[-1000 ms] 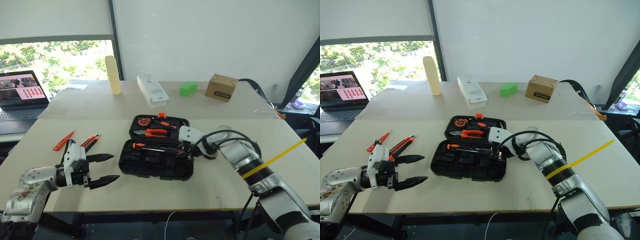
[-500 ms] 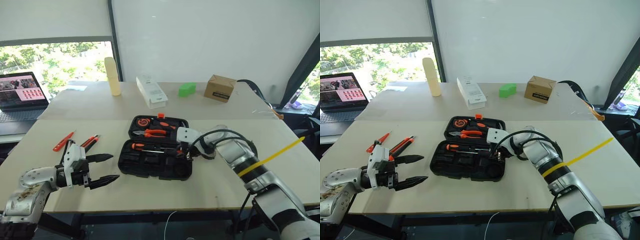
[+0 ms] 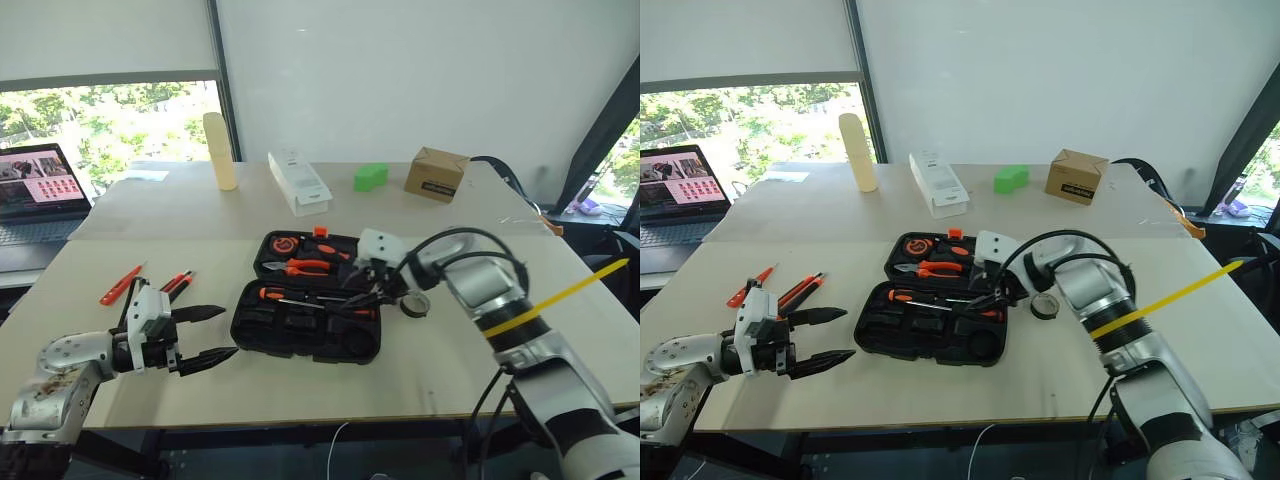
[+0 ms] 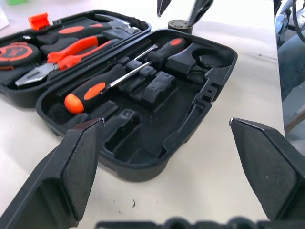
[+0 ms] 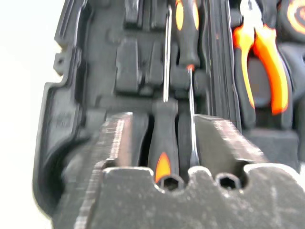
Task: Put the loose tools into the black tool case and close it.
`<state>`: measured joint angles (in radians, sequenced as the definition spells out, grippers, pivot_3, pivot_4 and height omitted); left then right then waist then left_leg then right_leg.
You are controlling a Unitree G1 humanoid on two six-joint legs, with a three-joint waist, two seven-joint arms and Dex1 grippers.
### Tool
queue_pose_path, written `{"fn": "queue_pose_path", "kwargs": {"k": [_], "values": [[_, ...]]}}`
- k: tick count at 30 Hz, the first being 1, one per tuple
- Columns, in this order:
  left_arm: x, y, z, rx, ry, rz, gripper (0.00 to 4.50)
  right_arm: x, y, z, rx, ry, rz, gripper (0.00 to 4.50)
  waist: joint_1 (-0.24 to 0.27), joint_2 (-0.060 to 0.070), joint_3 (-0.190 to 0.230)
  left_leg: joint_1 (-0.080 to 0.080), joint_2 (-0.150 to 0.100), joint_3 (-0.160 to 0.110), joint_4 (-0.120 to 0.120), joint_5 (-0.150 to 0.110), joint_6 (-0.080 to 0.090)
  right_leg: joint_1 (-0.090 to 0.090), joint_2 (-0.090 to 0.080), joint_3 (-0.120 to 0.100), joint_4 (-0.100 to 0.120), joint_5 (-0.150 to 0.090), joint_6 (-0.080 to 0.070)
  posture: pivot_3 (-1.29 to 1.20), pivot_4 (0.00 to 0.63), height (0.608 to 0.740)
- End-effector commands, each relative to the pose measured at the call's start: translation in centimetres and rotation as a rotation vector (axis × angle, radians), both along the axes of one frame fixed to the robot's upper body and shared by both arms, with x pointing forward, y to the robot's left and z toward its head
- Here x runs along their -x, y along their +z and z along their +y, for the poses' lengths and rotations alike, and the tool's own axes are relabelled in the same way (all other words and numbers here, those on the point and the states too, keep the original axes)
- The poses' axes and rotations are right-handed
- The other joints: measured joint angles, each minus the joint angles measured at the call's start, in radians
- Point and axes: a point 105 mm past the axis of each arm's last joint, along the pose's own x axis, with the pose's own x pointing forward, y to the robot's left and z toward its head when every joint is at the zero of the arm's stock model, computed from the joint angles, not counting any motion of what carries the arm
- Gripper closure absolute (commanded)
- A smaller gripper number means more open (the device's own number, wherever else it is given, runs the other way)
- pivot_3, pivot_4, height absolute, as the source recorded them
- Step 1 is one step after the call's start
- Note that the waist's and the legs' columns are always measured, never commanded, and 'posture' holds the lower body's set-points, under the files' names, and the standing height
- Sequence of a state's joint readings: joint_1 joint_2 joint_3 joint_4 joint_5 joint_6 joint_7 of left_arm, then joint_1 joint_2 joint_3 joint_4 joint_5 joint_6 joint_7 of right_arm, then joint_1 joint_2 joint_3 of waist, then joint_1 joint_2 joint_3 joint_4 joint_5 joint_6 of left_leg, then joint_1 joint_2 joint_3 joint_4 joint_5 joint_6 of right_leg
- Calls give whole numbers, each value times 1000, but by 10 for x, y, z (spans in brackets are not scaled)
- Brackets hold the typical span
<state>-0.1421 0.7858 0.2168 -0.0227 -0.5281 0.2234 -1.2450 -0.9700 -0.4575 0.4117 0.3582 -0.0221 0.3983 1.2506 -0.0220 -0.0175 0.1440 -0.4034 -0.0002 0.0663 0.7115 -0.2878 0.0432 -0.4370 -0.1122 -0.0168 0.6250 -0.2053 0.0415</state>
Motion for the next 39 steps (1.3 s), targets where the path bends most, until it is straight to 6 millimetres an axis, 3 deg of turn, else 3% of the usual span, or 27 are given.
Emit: {"fn": "queue_pose_path", "kwargs": {"k": [1,3,11,17,22,25,26,31,37,39], "values": [[2,3,-1,-17,-4,-23,0,-9,-4,1,33,-8,-62,3795,2,0,0,0,0,0,0,1,-1,0,0,0,0,0,0,0,150,740],[3,3,0,-22,-4,-20,0,-10,-13,1,59,-5,-56,4447,6,0,0,-1,0,0,0,1,-1,0,-1,0,0,0,0,0,150,740],[4,4,3,-30,12,-26,0,-11,-35,4,112,7,-24,4447,-2,0,0,4,0,0,0,1,-1,3,0,0,1,0,0,0,150,740],[-2,3,12,-57,96,-51,0,-3,-46,21,102,24,43,4447,-14,0,0,15,2,0,-2,-3,4,13,0,0,1,-1,-2,0,150,740],[0,-1,18,-64,130,-43,0,-10,-24,28,-17,-9,-11,4447,-28,0,0,18,2,0,-10,-1,2,13,0,1,1,-2,-4,0,150,740],[5,-1,34,-49,200,-45,0,-1,18,25,-296,35,-81,4447,-23,0,0,18,3,0,-15,0,-1,11,0,1,0,-3,-5,0,150,740],[7,-1,39,-46,222,-47,0,3,27,20,-353,49,-95,3907,-22,0,0,16,3,-1,-16,1,-2,9,0,0,0,-3,-5,0,150,740],[23,-4,91,-33,451,-69,0,38,46,-29,-613,63,-166,2288,-8,0,0,5,2,-1,-16,3,-6,-1,-2,-2,0,-2,-5,0,150,740],[65,-16,167,-3,817,-48,0,79,32,-84,-768,-19,-289,262,1,-1,0,5,3,1,-16,-2,-1,2,-2,-6,-10,-2,-4,0,150,740],[73,-18,184,24,923,-46,0,87,23,-93,-790,-67,-284,48,2,-1,0,6,5,1,-16,-4,2,3,-2,-7,-12,-2,-4,0,150,740]]}}
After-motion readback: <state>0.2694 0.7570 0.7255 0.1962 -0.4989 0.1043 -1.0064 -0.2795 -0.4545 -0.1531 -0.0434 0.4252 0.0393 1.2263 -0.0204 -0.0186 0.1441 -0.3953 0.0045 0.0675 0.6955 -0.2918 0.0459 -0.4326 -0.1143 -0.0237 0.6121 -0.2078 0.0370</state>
